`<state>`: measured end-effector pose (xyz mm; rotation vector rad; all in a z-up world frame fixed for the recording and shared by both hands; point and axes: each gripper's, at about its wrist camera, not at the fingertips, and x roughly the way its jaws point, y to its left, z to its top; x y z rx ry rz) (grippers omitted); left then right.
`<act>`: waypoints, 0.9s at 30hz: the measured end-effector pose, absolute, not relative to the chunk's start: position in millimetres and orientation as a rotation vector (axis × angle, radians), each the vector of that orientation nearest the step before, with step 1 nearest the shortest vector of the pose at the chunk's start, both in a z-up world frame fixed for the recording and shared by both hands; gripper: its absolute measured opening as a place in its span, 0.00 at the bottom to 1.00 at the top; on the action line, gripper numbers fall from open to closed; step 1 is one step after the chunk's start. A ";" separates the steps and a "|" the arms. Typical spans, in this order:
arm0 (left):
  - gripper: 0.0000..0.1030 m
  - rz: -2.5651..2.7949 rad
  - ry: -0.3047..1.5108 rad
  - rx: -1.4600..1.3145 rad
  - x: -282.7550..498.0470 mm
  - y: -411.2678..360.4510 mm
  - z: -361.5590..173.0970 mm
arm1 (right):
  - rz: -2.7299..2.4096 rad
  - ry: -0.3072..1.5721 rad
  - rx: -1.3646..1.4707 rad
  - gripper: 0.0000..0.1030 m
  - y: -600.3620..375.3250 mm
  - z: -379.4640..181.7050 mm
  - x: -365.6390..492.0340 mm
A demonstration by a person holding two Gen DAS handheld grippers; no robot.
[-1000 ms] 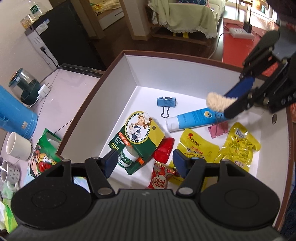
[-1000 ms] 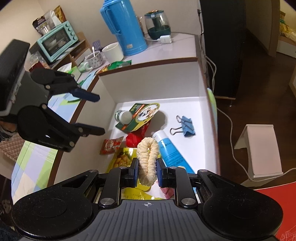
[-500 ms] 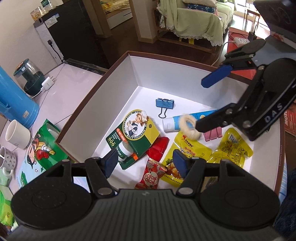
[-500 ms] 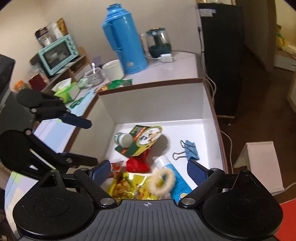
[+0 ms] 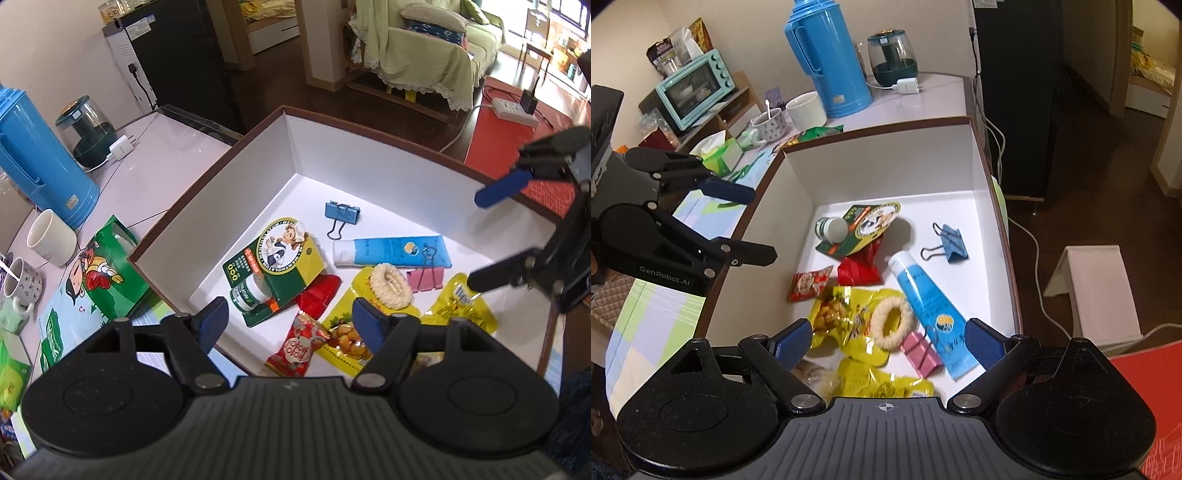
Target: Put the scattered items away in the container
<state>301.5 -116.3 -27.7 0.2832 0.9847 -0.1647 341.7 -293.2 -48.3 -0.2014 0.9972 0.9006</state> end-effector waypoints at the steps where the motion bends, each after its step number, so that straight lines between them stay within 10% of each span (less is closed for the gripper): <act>1: 0.74 -0.161 0.983 0.278 299.8 -119.0 -25.9 | 0.896 0.999 -0.202 0.89 -293.9 -47.6 339.2; 27: 0.84 0.105 0.953 0.178 255.5 -158.0 6.0 | 0.813 0.955 -0.264 0.89 -312.6 -21.8 290.4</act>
